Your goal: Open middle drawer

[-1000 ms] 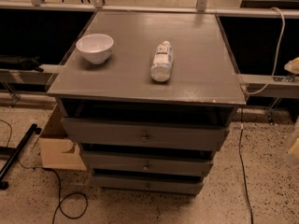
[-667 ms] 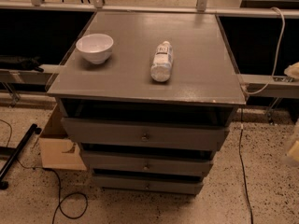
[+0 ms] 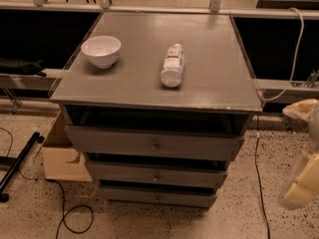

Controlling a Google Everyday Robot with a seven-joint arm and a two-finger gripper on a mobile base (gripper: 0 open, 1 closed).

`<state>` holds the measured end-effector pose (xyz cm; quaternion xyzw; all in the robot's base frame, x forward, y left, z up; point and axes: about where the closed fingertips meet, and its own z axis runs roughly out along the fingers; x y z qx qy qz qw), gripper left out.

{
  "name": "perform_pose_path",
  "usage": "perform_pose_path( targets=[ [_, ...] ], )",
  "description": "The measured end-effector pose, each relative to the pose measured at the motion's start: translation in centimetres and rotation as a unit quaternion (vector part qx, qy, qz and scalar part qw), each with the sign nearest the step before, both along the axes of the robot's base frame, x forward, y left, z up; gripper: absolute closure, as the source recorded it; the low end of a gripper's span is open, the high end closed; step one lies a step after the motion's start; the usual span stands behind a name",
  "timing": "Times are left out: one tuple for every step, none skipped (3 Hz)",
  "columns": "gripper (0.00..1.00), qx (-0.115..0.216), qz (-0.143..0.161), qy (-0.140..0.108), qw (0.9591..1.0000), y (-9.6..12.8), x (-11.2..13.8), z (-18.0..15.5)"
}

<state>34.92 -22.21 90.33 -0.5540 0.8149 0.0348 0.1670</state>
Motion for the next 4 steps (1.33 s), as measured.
perform_pose_path(
  targets=[
    [0.00, 0.027, 0.023, 0.025, 0.9991, 2.4, -0.7, -2.2],
    [0.00, 0.097, 0.047, 0.034, 0.9936, 4.5, -0.3, -3.2],
    [0.00, 0.214, 0.068, 0.023, 0.9743, 7.0, 0.0, -3.0],
    [0.00, 0.263, 0.065, 0.021, 0.9624, 7.0, -0.3, -3.0]
  ],
)
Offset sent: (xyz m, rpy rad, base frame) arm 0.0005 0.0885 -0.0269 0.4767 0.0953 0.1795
